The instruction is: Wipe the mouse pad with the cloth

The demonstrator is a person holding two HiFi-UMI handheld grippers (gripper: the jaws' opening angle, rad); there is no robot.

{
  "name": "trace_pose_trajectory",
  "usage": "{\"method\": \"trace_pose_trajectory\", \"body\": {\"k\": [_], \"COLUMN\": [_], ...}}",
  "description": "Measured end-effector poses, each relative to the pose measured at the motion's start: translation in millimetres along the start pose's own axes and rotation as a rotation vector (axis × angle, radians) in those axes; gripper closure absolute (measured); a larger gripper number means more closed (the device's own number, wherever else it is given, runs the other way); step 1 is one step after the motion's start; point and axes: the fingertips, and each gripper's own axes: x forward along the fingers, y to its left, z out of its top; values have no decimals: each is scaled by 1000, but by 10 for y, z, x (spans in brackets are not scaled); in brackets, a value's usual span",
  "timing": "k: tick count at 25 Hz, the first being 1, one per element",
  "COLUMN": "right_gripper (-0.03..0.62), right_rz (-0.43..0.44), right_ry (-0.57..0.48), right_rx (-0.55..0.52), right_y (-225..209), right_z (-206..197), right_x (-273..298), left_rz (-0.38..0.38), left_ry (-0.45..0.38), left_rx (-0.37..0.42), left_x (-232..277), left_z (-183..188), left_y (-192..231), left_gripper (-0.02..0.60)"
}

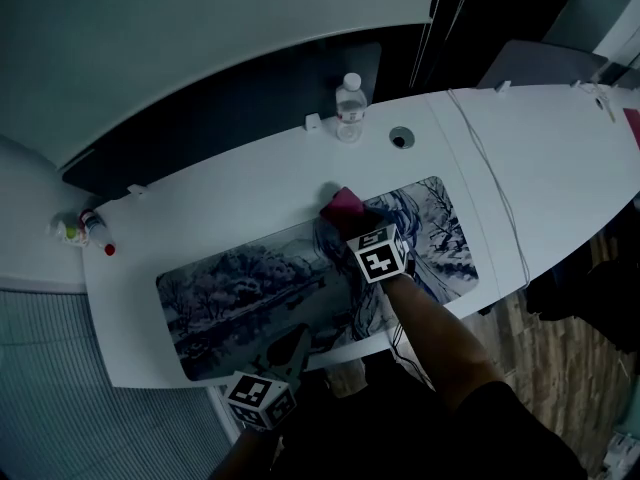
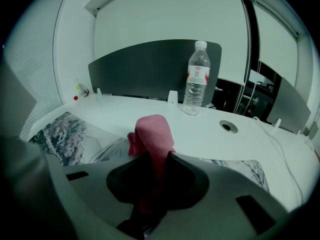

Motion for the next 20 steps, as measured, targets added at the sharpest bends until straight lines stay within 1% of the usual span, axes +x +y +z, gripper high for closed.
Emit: {"method": "trace_pose_trajectory", "body": {"k": [4, 10, 14, 20], "right_gripper": [511, 511, 511, 511], "right_rz": [-41, -87, -108, -133], "right_ry": [9, 18, 19, 21], "right_rx": [21, 78, 92, 119], "right_y": [-475, -1133, -1447, -1810], "right_z": [-146, -317, -388, -481], "right_x": [-116, -265, -341, -426], "left_rz": [-25, -36, -34, -17], "left_ry": [0, -9, -3, -12], "left_rx": [12, 25, 32, 38], "left_x": [256, 547, 663, 759], "left_z": [46, 116, 106, 132], "left_y": [-185, -415, -534, -678], "left_gripper": [577, 577, 577, 577]}}
